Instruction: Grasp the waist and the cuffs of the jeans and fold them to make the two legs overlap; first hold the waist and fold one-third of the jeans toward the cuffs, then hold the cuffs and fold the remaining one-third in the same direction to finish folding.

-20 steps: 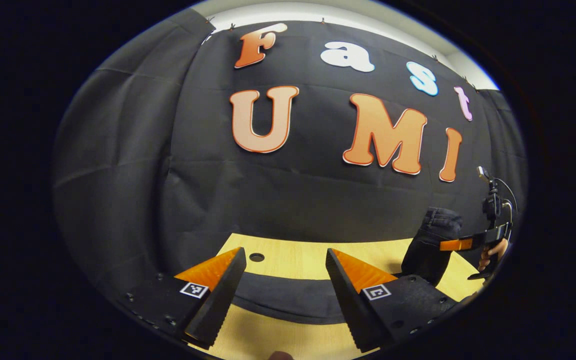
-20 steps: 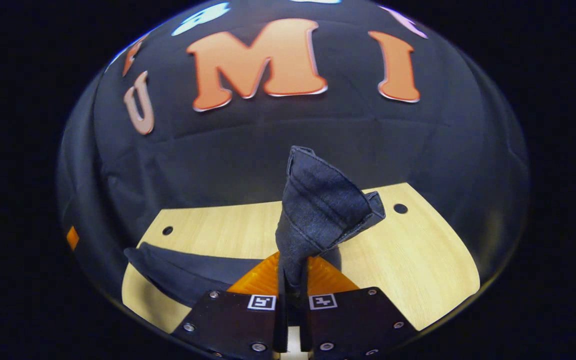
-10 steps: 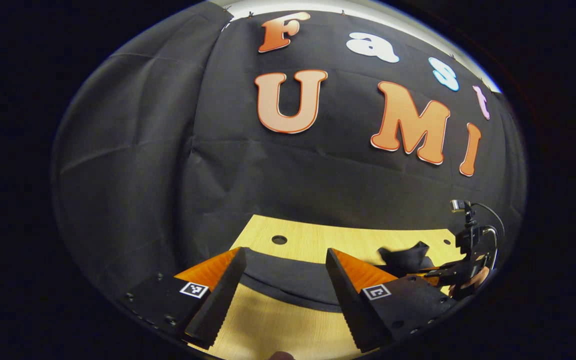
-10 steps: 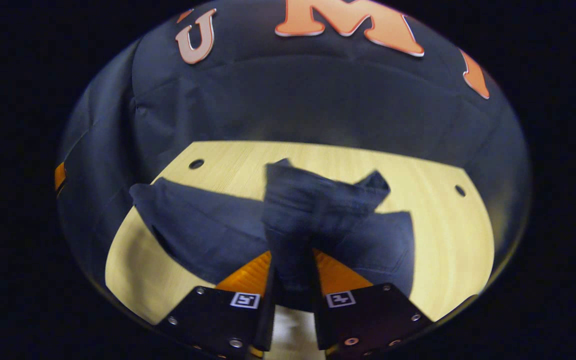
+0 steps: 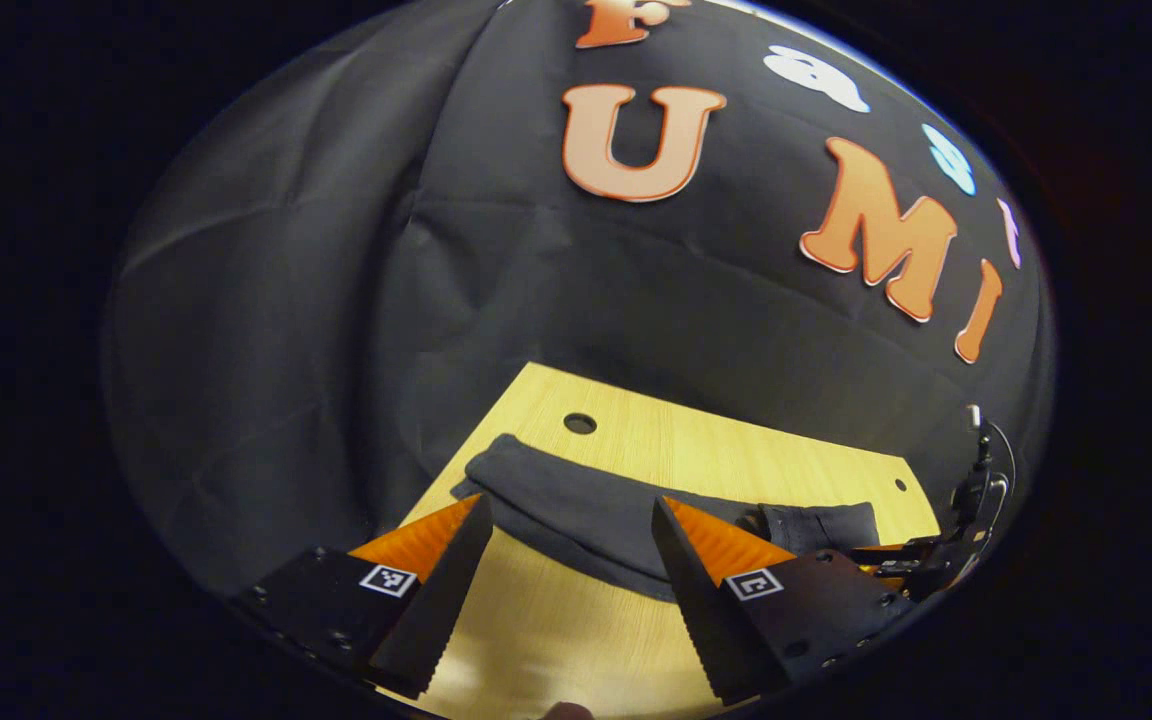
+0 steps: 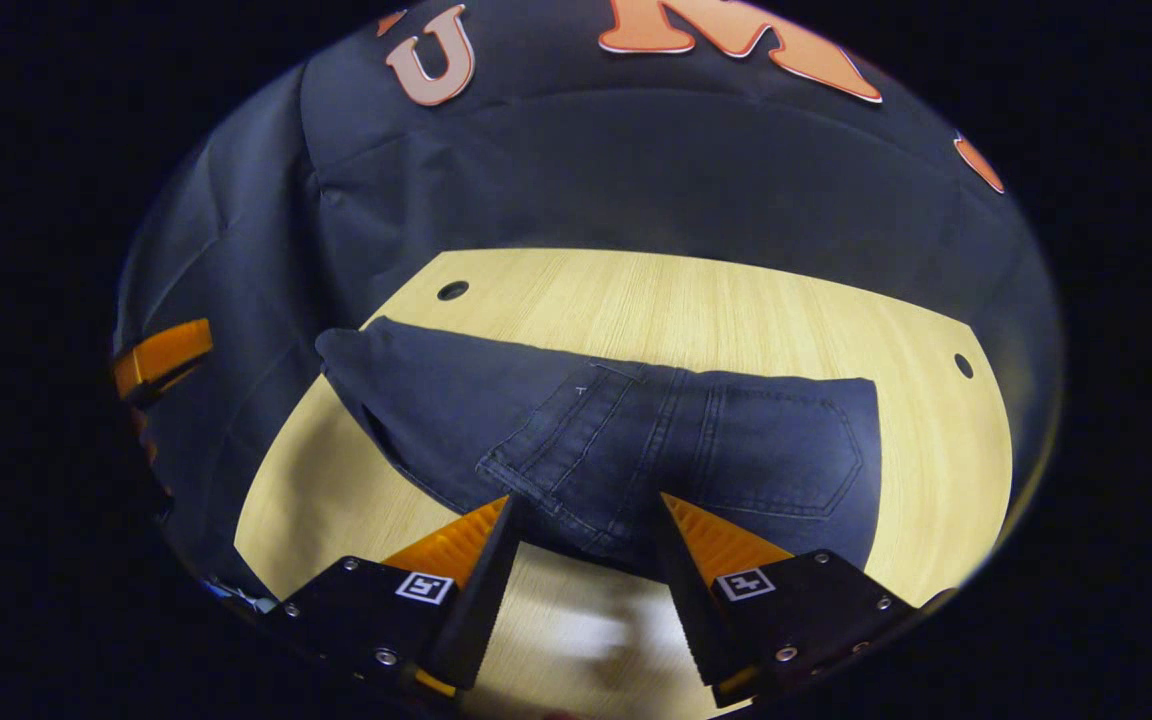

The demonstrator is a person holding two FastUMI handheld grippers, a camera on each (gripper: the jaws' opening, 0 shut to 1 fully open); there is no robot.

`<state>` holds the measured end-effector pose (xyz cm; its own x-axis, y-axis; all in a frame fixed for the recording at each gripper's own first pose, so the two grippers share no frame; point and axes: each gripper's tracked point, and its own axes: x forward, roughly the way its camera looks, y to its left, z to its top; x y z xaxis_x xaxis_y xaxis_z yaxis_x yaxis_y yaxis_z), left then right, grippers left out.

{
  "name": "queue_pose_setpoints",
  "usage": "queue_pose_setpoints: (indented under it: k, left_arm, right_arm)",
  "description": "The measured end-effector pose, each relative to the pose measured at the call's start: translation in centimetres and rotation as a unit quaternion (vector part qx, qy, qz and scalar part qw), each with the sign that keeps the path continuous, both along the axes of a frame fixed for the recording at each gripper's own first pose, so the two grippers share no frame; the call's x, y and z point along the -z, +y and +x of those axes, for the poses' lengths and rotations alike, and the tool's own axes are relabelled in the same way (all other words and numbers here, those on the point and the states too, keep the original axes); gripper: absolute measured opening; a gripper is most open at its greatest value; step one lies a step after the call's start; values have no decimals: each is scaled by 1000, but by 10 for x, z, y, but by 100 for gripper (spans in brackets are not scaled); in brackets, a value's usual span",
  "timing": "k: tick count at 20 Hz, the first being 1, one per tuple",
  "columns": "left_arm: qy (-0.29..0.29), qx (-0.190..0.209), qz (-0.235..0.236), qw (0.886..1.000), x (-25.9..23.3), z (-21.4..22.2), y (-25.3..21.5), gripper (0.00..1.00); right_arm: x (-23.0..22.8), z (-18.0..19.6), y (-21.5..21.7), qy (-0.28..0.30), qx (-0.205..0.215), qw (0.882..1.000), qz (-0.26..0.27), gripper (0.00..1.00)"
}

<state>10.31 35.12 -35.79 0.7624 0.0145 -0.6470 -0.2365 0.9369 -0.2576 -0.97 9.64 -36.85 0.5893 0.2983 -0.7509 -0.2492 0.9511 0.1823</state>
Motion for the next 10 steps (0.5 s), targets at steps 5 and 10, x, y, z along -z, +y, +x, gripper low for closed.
queue_pose_setpoints:
  k: [5,10]
  left_arm:
    - [125,-54,-108,985,65,20,19,98]
    - [229,-117,-189,948,122,46,34,100]
  right_arm:
    - [-38,9,-36,-40,47,998,-5,83]
    - [-61,1,-86,-67,100,992,-24,84]
